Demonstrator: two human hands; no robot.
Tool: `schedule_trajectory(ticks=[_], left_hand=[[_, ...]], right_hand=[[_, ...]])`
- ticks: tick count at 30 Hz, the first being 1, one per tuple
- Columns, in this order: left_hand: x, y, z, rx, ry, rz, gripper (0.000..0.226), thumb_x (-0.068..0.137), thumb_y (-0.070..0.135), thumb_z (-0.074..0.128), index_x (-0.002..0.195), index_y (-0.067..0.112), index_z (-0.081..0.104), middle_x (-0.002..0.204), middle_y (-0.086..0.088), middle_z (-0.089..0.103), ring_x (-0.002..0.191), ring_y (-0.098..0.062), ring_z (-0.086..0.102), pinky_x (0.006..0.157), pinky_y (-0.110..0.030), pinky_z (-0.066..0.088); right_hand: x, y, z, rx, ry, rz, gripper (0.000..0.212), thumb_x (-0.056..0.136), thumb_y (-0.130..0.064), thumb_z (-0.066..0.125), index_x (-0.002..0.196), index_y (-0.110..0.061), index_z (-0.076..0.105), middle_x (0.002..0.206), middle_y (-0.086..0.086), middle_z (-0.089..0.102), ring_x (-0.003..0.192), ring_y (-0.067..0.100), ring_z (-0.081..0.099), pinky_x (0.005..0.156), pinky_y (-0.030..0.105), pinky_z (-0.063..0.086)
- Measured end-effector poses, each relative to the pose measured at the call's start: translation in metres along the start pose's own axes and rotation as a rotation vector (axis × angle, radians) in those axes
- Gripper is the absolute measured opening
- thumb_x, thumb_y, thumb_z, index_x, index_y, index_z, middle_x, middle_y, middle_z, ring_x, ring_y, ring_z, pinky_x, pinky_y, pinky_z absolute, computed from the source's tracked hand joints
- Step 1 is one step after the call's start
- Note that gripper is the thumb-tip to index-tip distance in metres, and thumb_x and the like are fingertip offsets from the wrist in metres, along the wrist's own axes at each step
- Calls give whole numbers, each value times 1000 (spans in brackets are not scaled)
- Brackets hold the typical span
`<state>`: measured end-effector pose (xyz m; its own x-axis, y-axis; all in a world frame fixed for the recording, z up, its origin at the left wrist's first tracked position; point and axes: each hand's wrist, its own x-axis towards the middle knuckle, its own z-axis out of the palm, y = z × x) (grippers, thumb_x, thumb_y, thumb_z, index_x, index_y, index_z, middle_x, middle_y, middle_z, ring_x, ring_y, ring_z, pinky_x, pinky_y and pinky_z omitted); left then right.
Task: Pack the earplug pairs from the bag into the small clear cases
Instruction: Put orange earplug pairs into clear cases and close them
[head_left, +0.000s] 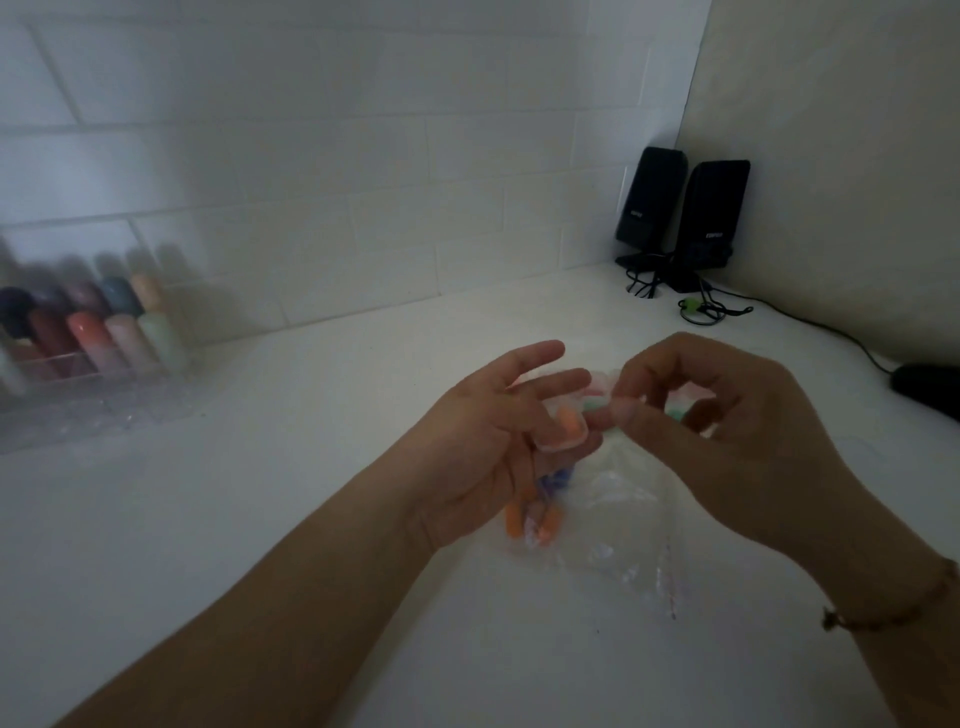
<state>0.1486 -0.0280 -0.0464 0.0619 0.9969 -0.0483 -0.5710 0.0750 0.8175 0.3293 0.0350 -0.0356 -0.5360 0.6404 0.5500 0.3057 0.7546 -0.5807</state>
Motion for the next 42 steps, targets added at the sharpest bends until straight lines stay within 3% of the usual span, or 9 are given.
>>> schedule_trajectory(ticks=[6, 10, 14, 17, 19, 22, 27, 37, 42], left_hand=[[-6, -1, 2, 206, -82, 35, 93, 69, -16, 59, 144, 36, 39, 150, -11, 38, 117, -38, 60, 87, -39, 56], [-6, -1, 2, 295, -137, 92, 87, 75, -4, 65, 145, 38, 36, 151, -3, 39, 127, -29, 53, 94, -38, 53], [-7, -2, 0, 1085, -85, 408, 98, 78, 43, 75, 151, 43, 9, 150, 15, 37, 129, 0, 46, 98, -21, 46], [-9, -6, -6, 1689, -179, 489, 116, 66, 76, 68, 150, 41, -4, 148, 33, 19, 129, 20, 12, 104, 0, 12], [-10, -12, -10, 1818, -293, 443, 122, 59, 81, 67, 149, 41, -5, 150, 32, 12, 137, 14, 3, 113, -10, 0], [-11, -14, -12, 2041, -296, 419, 112, 64, 83, 59, 151, 37, 6, 154, 13, 29, 141, -9, 23, 118, -36, 14], [-34, 5, -31, 2061, -196, 464, 77, 79, 61, 63, 145, 30, 38, 129, 11, 56, 116, -11, 52, 101, -32, 39], [-88, 23, -68, 1902, -71, 453, 68, 79, 42, 76, 139, 29, 45, 112, 9, 61, 110, 1, 49, 101, -16, 34], [-82, 25, -65, 1944, -77, 369, 78, 78, 55, 71, 144, 38, 32, 119, 16, 53, 110, 11, 38, 104, -18, 30]], right_hand=[[-2, 0, 7, -130, -245, -121, 36, 84, -58, 59, 117, -46, 57, 104, -29, 62, 94, -3, 56, 76, 3, 34], [0, 1, 2, -192, -176, -176, 42, 74, -61, 63, 110, -40, 62, 93, -29, 59, 93, -2, 53, 77, 15, 37], [6, 13, -16, -145, 73, -77, 39, 75, -63, 63, 106, -39, 62, 92, -27, 61, 82, -5, 56, 60, 9, 40], [13, 38, -27, -114, 322, 129, 36, 83, -56, 61, 110, -32, 65, 93, -27, 64, 76, -2, 61, 61, 9, 39], [15, 49, -24, -169, 345, 226, 42, 87, -52, 59, 120, -27, 62, 96, -21, 65, 73, -3, 60, 63, 11, 38], [12, 50, -14, -193, 224, 222, 43, 87, -52, 59, 122, -26, 58, 96, -19, 66, 74, 0, 61, 65, 17, 45], [7, 39, 4, -169, 17, 185, 41, 82, -44, 69, 120, -33, 56, 95, -25, 64, 84, 5, 61, 75, 29, 49], [0, 14, 65, -416, -141, -6, 43, 77, -55, 68, 114, -32, 67, 125, -15, 58, 115, 16, 44, 93, 31, 38], [-1, 15, 69, -511, -176, -2, 48, 79, -63, 57, 119, -38, 61, 132, -17, 51, 119, 16, 37, 91, 31, 33]])
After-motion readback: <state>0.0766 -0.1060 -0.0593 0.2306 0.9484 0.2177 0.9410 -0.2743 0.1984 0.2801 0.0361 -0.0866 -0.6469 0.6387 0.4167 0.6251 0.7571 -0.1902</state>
